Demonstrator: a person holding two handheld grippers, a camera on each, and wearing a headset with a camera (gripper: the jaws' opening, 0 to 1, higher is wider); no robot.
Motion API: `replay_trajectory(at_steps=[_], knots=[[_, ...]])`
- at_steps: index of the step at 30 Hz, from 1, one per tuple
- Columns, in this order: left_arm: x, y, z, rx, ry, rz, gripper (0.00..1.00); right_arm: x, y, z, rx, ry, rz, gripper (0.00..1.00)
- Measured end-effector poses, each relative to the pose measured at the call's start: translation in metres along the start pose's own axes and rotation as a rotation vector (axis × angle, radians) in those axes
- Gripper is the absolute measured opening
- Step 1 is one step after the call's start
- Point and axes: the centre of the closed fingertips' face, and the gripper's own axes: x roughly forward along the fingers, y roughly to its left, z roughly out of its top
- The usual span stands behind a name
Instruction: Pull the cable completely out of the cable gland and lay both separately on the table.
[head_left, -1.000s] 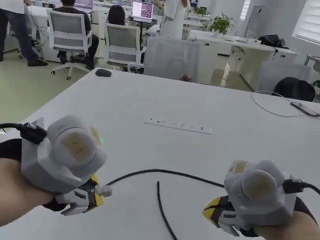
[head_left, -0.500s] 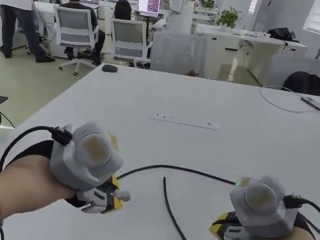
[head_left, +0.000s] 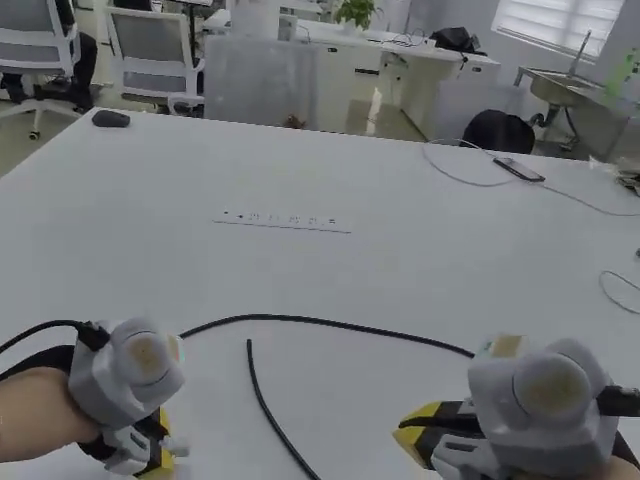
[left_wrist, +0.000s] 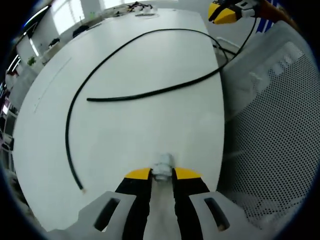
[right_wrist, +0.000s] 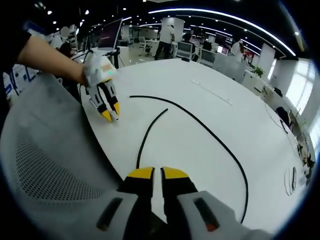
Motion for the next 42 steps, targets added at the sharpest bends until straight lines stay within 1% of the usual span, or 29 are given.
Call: replay_trajectory(at_steps=[1,3,6,7,9,11,12,13,14,15,16,17,18,19,20,22,23,24,25,26,29,30,31,33,34,37,38,39,42], knots=[[-0.002,0.000,0.001,-0.001,-0.007,-0.004,0.20,-0.003,0.000,0.001,0.000,-0.001,-0.007,0.05],[-0.007,0.000,0.002,-0.007,-0.017,-0.004,0.29,-0.007,0.001,0.003,0.001,-0.003,-0.010,0.06],[-0.023,-0.002,0.004,-0.021,-0.042,-0.014,0.31,-0.011,0.003,0.008,0.009,-0.001,-0.008,0.10],[-0.033,-0.003,0.005,-0.038,-0.061,-0.006,0.32,-0.011,0.006,0.011,0.013,0.002,0.005,0.11],[-0.053,-0.007,0.002,-0.047,-0.068,0.002,0.37,-0.011,0.011,0.015,0.017,0.004,0.015,0.12],[-0.072,-0.008,0.003,-0.065,-0.108,0.026,0.37,-0.009,0.016,0.019,0.022,0.007,0.036,0.14],[-0.086,-0.010,0.001,-0.097,-0.134,0.033,0.37,-0.008,0.022,0.021,0.036,0.012,0.057,0.15],[-0.096,-0.011,0.000,-0.119,-0.149,0.041,0.38,-0.007,0.025,0.021,0.042,0.018,0.067,0.16],[-0.111,-0.012,-0.004,-0.139,-0.167,0.060,0.39,-0.005,0.029,0.022,0.047,0.028,0.082,0.17],[-0.120,-0.015,-0.008,-0.140,-0.169,0.062,0.39,-0.005,0.032,0.023,0.047,0.033,0.091,0.18],[-0.134,-0.020,-0.014,-0.153,-0.176,0.068,0.37,-0.004,0.037,0.023,0.041,0.047,0.104,0.19],[-0.144,-0.021,-0.018,-0.169,-0.183,0.086,0.36,-0.004,0.040,0.022,0.040,0.058,0.116,0.20],[-0.153,-0.020,-0.022,-0.180,-0.197,0.119,0.36,-0.003,0.044,0.022,0.039,0.072,0.127,0.20],[-0.165,-0.020,-0.031,-0.190,-0.202,0.153,0.36,-0.003,0.048,0.022,0.037,0.085,0.143,0.21],[-0.171,-0.022,-0.039,-0.199,-0.196,0.164,0.36,-0.002,0.052,0.022,0.036,0.092,0.152,0.23],[-0.181,-0.026,-0.052,-0.215,-0.196,0.182,0.35,-0.001,0.060,0.022,0.032,0.110,0.175,0.24],[-0.187,-0.026,-0.059,-0.234,-0.205,0.203,0.35,-0.001,0.063,0.022,0.027,0.118,0.184,0.25],[-0.193,-0.029,-0.065,-0.257,-0.228,0.221,0.35,0.000,0.069,0.022,0.018,0.131,0.193,0.26],[-0.198,-0.032,-0.071,-0.300,-0.252,0.225,0.35,-0.001,0.072,0.021,0.017,0.133,0.197,0.27],[-0.201,-0.033,-0.074,-0.322,-0.274,0.234,0.35,-0.002,0.076,0.022,0.025,0.130,0.208,0.28],[-0.210,-0.033,-0.083,-0.407,-0.353,0.279,0.37,-0.003,0.082,0.024,0.086,0.118,0.211,0.29],[-0.212,-0.033,-0.085,-0.431,-0.370,0.282,0.39,-0.004,0.084,0.025,0.091,0.115,0.207,0.30],[-0.216,-0.033,-0.087,-0.465,-0.407,0.293,0.40,-0.004,0.085,0.027,0.100,0.105,0.196,0.31],[-0.223,-0.033,-0.094,-0.512,-0.443,0.316,0.42,-0.004,0.086,0.030,0.119,0.084,0.173,0.30],[-0.226,-0.033,-0.095,-0.514,-0.459,0.323,0.43,-0.004,0.087,0.031,0.135,0.077,0.166,0.30],[-0.235,-0.033,-0.104,-0.554,-0.484,0.342,0.44,-0.008,0.084,0.029,0.145,0.080,0.126,0.31],[-0.237,-0.033,-0.105,-0.557,-0.487,0.347,0.46,-0.009,0.081,0.027,0.169,0.074,0.110,0.31],[-0.241,-0.030,-0.107,-0.566,-0.504,0.368,0.47,-0.009,0.081,0.026,0.191,0.067,0.102,0.32],[-0.246,-0.028,-0.112,-0.577,-0.528,0.378,0.46,-0.012,0.081,0.019,0.261,0.068,0.088,0.35]])
